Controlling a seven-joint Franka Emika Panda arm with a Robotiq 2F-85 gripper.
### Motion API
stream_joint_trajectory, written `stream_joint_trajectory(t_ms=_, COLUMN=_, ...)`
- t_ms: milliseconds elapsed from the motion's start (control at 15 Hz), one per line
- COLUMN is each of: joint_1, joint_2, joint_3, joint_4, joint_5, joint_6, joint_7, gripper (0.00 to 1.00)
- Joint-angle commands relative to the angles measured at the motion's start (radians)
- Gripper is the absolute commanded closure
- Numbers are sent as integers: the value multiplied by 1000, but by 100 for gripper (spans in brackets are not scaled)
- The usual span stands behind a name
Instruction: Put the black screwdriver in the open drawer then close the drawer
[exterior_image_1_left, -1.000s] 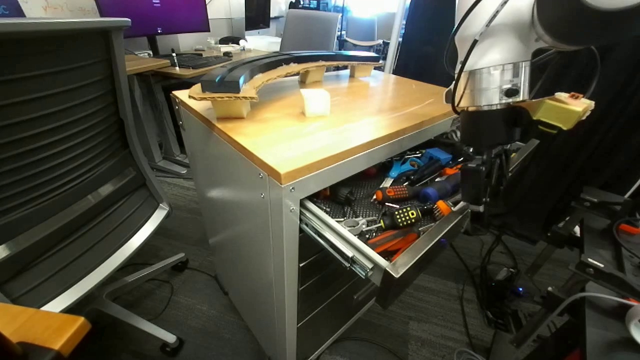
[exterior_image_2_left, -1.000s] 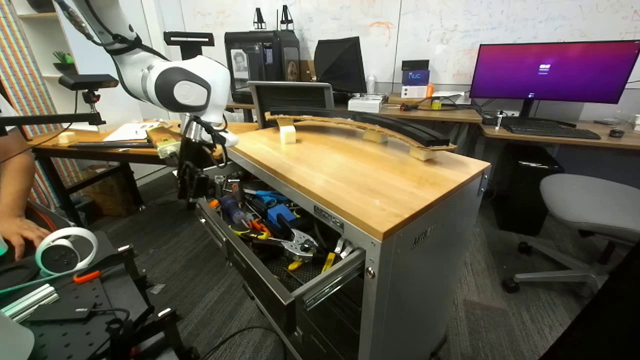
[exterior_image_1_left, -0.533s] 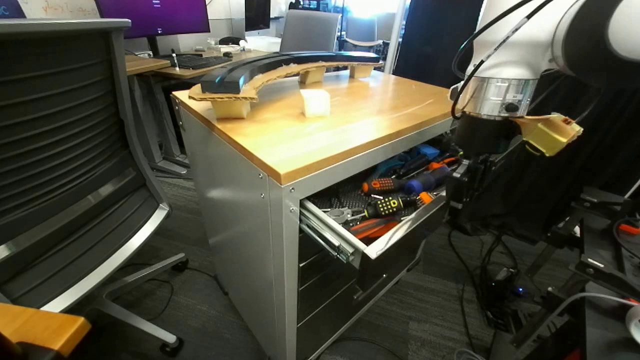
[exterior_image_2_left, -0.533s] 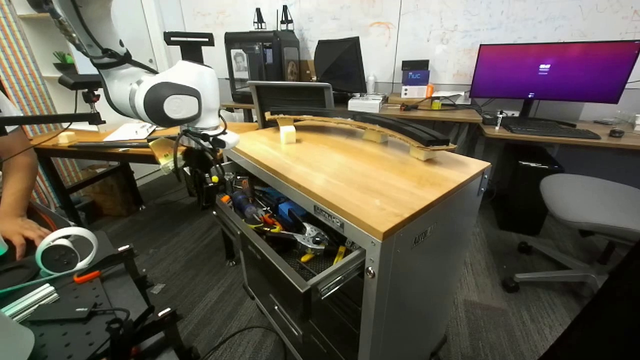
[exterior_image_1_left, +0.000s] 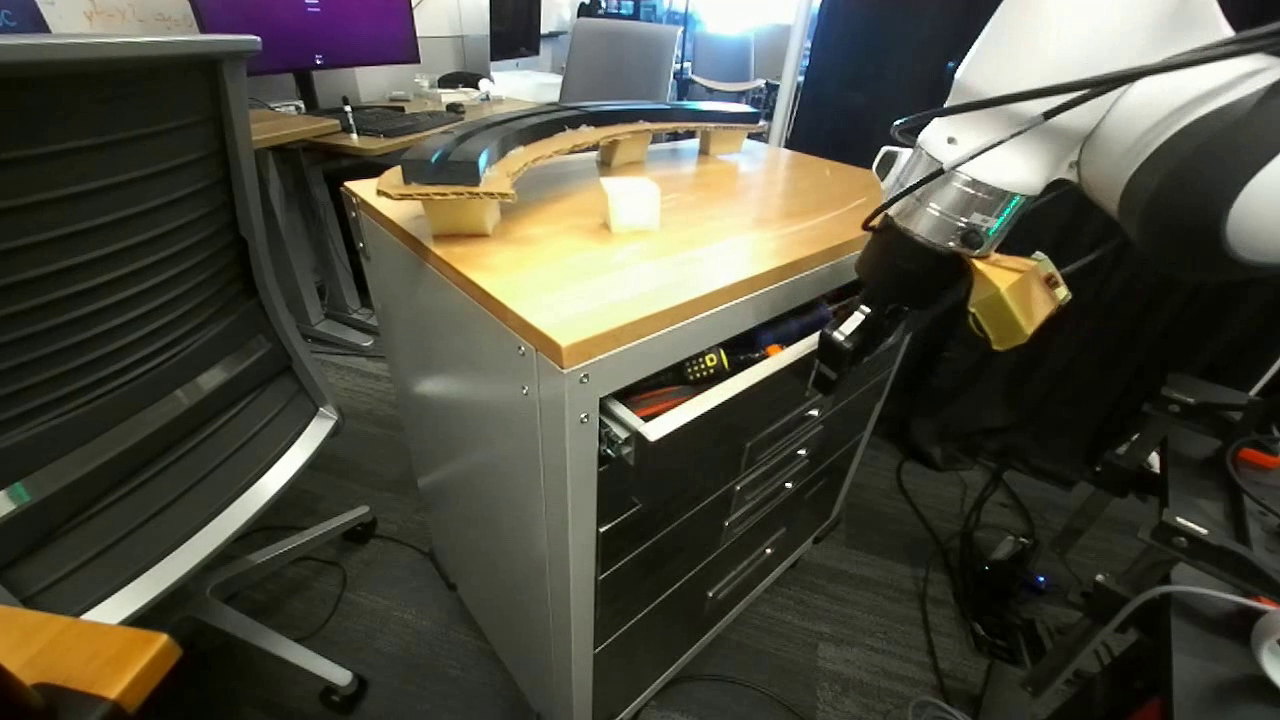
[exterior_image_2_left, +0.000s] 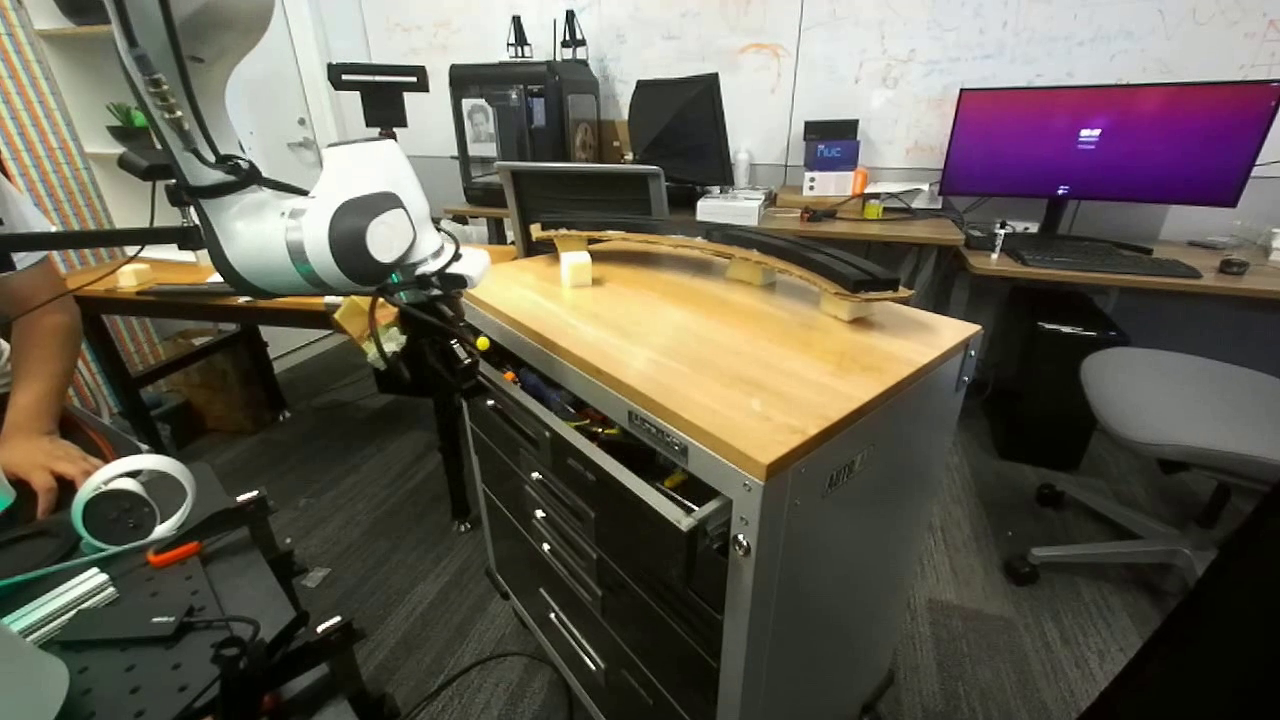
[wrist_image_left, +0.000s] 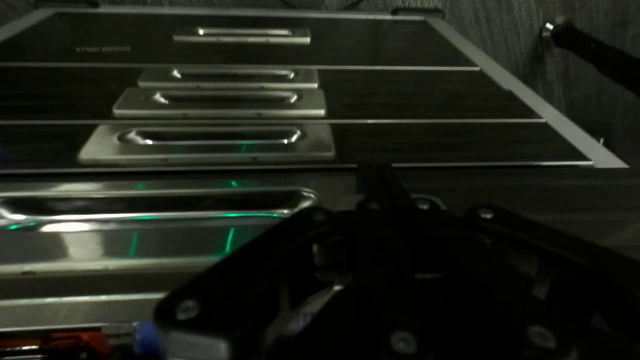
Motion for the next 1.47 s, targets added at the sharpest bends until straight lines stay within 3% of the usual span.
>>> stream_joint_trajectory(t_ms=0, joint_1=241, joint_2=137, joint_3=-257, joint_4=127, joint_5=-53, joint_6=149, joint_7=99, gripper=94)
stream_joint_trajectory(t_ms=267, joint_1=444, joint_2=242, joint_3=-436, joint_4=166, joint_5=26, joint_6=237, joint_7=135, gripper=91)
stream_joint_trajectory(t_ms=333, joint_1=482, joint_2=237, joint_3=-462, joint_4=150, joint_5=32, joint_6=223, joint_7=140, gripper=66)
stream_joint_trajectory(t_ms=400, joint_1=515, joint_2=208, joint_3=-491, joint_4=118, joint_5=33, joint_6=200, joint_7=140, gripper=66)
stream_joint_trajectory(t_ms=467, joint_1=534, joint_2=174, joint_3=-477, joint_4=83, joint_5=186, joint_6=176, joint_7=-1, gripper=64)
stream_joint_trajectory(t_ms=667, joint_1=509, joint_2=6, joint_3=-440, joint_4=20, joint_5=262, joint_6=29, joint_7=-153, gripper=39)
stream_joint_trajectory(t_ms=733, joint_1=469, joint_2=-54, joint_3=-404, joint_4=24, joint_5=269, joint_6=-53, joint_7=-202, gripper=33)
stream_joint_trajectory(t_ms=1000, joint_1=535, joint_2=-217, joint_3=-509, joint_4=41, joint_5=171, joint_6=-381, joint_7=-214, gripper=2)
stream_joint_trajectory(t_ms=1067, joint_1=534, joint_2=-252, joint_3=-511, joint_4=53, joint_5=163, joint_6=-468, joint_7=-234, gripper=0)
stream_joint_trajectory(t_ms=1133, joint_1=526, joint_2=-285, joint_3=-498, joint_4=71, joint_5=179, joint_6=-551, joint_7=-269, gripper=0)
stream_joint_trajectory(t_ms=1200, joint_1=366, joint_2=-345, joint_3=-344, joint_4=99, joint_5=109, joint_6=-634, joint_7=-240, gripper=0)
stream_joint_trajectory(t_ms=1400, joint_1=183, joint_2=-436, joint_3=-121, joint_4=188, joint_5=217, joint_6=-871, joint_7=-316, gripper=0)
